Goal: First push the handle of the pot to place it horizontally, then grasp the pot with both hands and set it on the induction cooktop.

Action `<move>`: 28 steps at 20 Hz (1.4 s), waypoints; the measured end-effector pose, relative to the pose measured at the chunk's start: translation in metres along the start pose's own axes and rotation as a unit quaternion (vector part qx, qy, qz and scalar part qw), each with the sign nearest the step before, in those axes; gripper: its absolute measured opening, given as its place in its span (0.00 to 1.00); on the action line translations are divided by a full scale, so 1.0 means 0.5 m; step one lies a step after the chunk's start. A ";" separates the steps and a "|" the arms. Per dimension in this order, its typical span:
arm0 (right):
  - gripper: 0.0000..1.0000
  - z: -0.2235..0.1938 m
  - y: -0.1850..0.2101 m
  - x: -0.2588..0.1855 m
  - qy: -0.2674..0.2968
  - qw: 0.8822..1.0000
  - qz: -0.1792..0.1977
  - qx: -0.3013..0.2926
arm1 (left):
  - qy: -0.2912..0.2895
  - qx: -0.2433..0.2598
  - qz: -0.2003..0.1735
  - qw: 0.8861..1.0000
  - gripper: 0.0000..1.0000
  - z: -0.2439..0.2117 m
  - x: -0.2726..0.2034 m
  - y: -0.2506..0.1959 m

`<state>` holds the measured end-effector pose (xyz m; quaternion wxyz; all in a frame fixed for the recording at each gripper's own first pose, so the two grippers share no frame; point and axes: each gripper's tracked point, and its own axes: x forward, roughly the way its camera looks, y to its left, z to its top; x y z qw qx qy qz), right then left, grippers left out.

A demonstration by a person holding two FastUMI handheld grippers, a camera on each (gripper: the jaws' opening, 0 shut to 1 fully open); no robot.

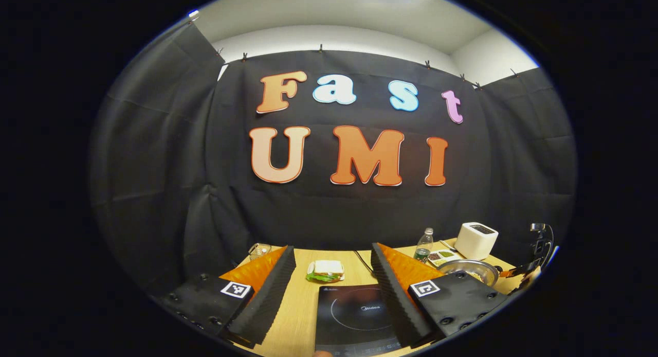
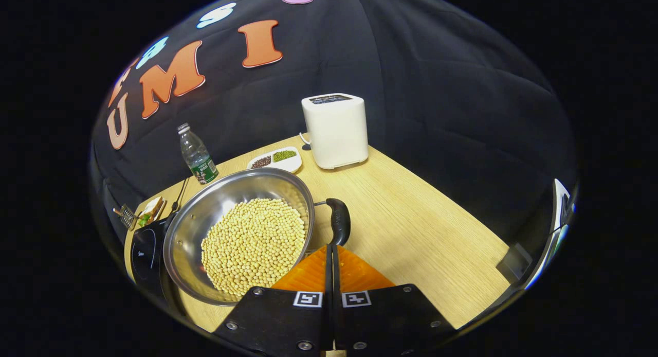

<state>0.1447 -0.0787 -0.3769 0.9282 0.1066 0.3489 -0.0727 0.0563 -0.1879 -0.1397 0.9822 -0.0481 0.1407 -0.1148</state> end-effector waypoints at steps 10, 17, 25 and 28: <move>0.00 0.045 0.012 0.067 0.003 1.000 0.001 -0.027 | 0.058 -0.026 -0.043 0.997 0.97 -0.127 0.114 -0.121; 0.00 0.069 0.034 0.107 0.003 0.999 0.008 -0.032 | 0.109 -0.065 -0.083 0.989 0.97 -0.221 0.183 -0.247; 0.00 0.075 0.005 0.110 -0.005 1.000 -0.003 -0.019 | 0.145 -0.055 -0.094 0.983 0.96 -0.331 0.254 -0.384; 0.00 0.098 -0.017 0.102 -0.025 1.000 -0.010 -0.008 | 0.162 -0.049 -0.092 0.981 0.98 -0.380 0.277 -0.423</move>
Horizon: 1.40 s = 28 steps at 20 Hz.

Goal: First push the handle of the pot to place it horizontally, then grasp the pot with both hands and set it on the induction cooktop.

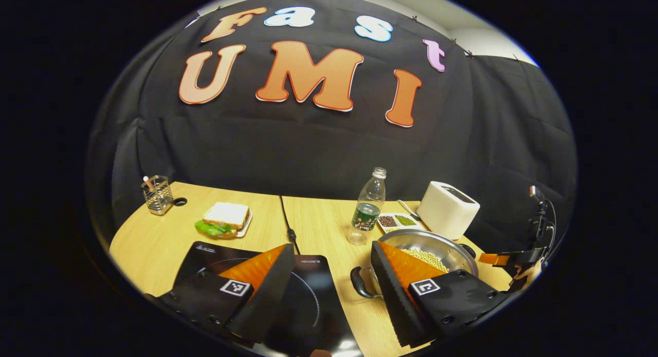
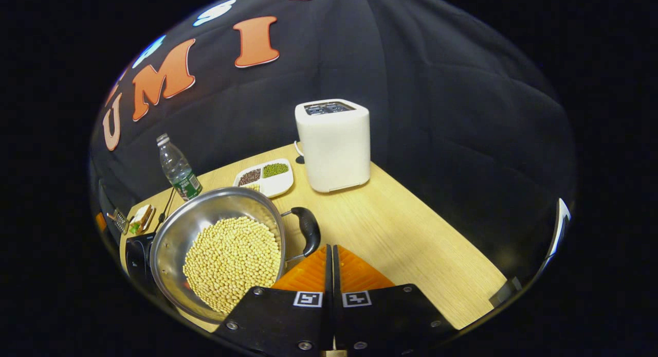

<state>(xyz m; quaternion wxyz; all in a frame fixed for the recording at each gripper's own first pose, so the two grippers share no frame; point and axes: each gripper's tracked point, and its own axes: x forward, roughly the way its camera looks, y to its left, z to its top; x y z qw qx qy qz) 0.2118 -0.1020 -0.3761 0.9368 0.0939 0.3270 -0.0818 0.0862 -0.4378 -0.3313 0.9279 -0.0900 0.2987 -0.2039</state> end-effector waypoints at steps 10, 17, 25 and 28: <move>0.75 0.056 0.062 0.016 -0.058 0.997 0.047 -0.006 | 0.071 0.015 0.003 0.997 0.98 -0.131 0.134 -0.081; 0.94 0.055 0.084 0.078 -0.042 0.995 0.044 -0.081 | 0.125 0.028 -0.003 0.992 0.98 -0.201 0.188 -0.117; 0.94 -0.006 0.092 0.141 0.042 0.996 0.055 -0.064 | 0.172 0.034 0.007 0.985 0.95 -0.243 0.222 -0.115; 0.86 -0.024 0.110 0.146 0.065 0.994 0.070 -0.052 | 0.181 0.049 0.030 0.982 0.83 -0.250 0.232 -0.085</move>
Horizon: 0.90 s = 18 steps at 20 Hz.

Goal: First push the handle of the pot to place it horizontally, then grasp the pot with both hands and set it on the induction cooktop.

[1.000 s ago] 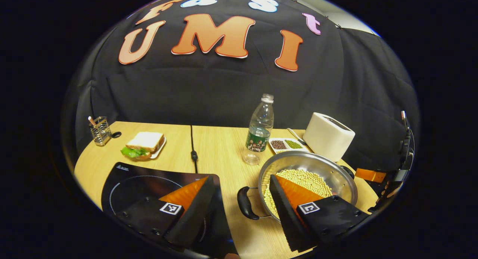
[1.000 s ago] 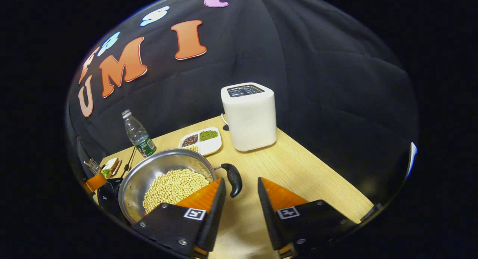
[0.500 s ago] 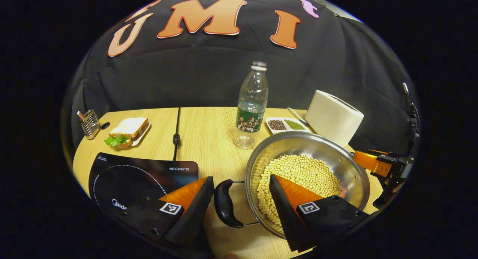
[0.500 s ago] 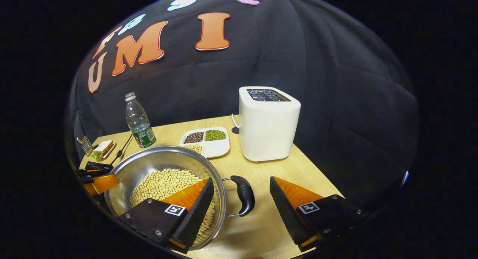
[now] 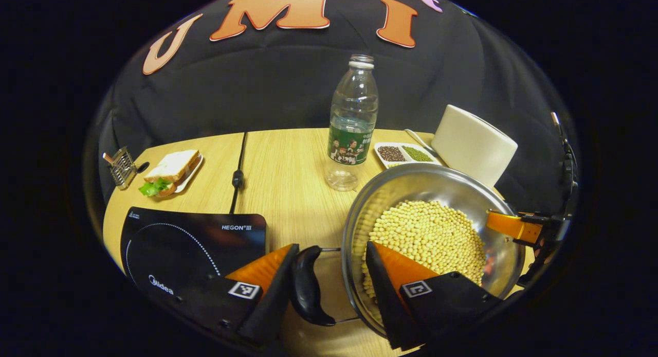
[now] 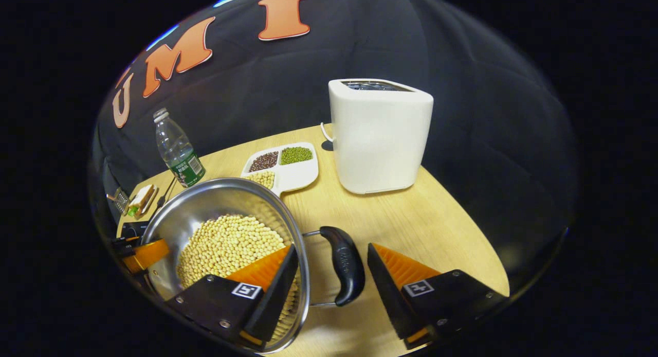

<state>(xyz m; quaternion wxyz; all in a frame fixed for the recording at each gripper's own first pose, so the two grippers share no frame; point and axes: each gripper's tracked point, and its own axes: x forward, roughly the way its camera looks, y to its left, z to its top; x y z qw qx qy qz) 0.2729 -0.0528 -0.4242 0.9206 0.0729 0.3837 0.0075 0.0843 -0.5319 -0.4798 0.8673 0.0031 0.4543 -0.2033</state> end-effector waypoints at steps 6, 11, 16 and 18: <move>0.60 -0.011 -0.008 -0.044 0.016 1.000 -0.007 0.013 | 0.048 -0.045 -0.030 0.997 0.66 -0.022 0.005 -0.020; 0.59 0.007 -0.010 -0.108 0.005 1.000 -0.014 0.017 | 0.040 -0.050 -0.042 0.997 0.63 -0.009 -0.006 -0.023; 0.59 0.037 0.032 -0.166 -0.015 0.999 -0.003 0.029 | 0.009 -0.040 -0.043 0.998 0.62 0.018 -0.034 0.003; 0.59 0.050 0.058 -0.191 -0.022 0.999 0.001 0.028 | 0.000 -0.040 -0.042 0.998 0.62 0.035 -0.056 0.021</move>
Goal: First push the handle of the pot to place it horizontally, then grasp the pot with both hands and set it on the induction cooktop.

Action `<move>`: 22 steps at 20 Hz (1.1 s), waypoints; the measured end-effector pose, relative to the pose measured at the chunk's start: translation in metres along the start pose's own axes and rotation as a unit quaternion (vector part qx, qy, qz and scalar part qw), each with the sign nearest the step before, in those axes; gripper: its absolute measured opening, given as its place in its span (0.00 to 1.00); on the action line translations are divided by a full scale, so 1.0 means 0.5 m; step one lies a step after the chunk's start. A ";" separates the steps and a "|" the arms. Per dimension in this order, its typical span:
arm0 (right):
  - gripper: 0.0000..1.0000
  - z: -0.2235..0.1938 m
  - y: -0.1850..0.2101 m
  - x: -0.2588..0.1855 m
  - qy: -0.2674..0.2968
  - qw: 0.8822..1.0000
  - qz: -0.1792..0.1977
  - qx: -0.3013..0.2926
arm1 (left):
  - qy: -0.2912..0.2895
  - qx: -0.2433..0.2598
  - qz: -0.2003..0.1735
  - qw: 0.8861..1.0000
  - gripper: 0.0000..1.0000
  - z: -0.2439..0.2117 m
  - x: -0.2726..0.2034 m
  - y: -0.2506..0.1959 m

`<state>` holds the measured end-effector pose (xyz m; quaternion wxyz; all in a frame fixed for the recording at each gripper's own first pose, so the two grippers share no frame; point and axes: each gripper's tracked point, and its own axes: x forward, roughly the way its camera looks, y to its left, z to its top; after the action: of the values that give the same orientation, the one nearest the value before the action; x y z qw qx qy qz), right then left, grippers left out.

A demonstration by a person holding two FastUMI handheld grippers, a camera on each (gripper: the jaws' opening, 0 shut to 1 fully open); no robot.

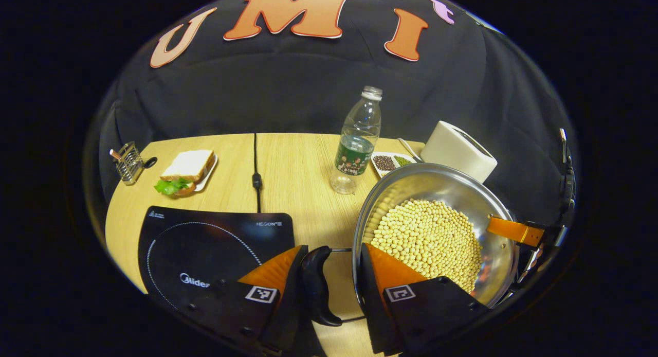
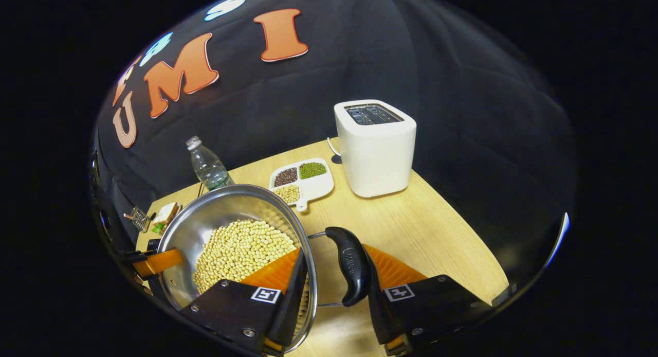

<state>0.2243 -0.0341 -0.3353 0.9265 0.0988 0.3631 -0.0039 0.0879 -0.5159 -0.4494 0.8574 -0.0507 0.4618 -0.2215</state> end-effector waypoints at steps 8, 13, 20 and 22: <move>0.59 0.000 0.151 -0.072 -0.008 1.000 0.024 -0.009 | -0.021 -0.013 0.014 1.000 0.59 0.053 -0.140 0.111; 0.59 -0.016 0.268 -0.088 -0.010 0.999 0.043 -0.020 | -0.032 -0.024 0.032 0.999 0.64 0.069 -0.242 0.206; 0.59 -0.063 0.433 -0.102 -0.001 0.997 0.068 -0.038 | -0.030 -0.039 0.058 0.997 0.59 0.066 -0.351 0.283; 0.54 -0.087 0.474 -0.106 0.007 0.996 0.076 -0.043 | -0.029 -0.043 0.067 0.996 0.59 0.066 -0.384 0.270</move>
<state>0.1750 0.2031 -0.2881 0.9250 0.0864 0.3607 0.0827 0.0686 -0.3168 -0.3223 0.8803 -0.0625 0.4482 -0.1420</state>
